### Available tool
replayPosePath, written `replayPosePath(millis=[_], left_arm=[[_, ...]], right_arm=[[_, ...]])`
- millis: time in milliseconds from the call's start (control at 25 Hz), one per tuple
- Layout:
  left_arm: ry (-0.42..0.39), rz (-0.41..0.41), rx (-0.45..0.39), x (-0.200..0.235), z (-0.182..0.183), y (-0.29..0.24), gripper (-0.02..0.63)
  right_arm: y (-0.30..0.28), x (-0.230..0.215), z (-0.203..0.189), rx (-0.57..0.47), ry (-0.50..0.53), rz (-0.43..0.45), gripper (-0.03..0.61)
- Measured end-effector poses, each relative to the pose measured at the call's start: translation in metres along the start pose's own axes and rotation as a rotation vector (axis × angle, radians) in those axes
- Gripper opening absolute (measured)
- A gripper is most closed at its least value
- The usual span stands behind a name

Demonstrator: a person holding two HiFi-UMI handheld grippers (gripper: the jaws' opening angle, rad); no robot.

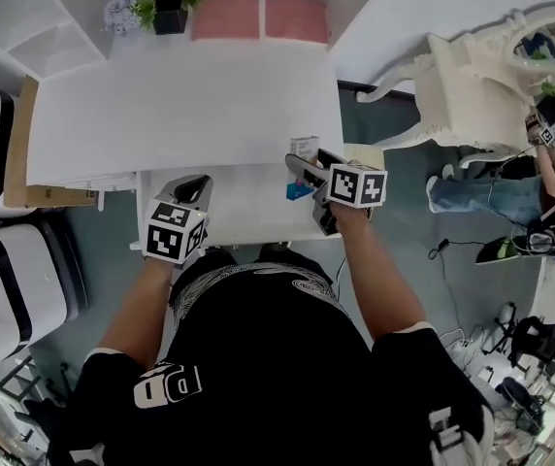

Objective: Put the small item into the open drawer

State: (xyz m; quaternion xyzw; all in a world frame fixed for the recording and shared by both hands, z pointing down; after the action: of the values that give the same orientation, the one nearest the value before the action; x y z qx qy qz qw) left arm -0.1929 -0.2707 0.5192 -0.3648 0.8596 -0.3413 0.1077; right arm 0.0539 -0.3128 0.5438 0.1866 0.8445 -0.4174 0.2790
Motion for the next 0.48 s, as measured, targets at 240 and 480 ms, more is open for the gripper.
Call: replayPosePath(millis=[240,480], left_arm=[[-0.013,-0.04,0.055,-0.008,-0.016,-0.016,0.014],[-0.023,-0.073,0.104,-0.017,-0.027,-0.024,0.014]], right_arm=[[-0.005,-0.038,-0.052,0.083,-0.084,-0.067,0.402],[-0.017,-0.071,-0.093,0.17,-0.128,-0.141,0.402]])
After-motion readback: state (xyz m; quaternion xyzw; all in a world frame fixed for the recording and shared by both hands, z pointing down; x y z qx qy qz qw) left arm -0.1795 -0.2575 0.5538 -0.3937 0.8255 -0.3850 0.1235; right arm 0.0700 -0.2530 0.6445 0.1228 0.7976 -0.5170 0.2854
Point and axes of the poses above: the fingertips, and each gripper's own axes: y backward along the fingers, x to its left, z out of its top, the point moved 4 cm from there along y, backward along the fingers, and after that the axes turned 11 degrees about -y, right-handed, at the moved point
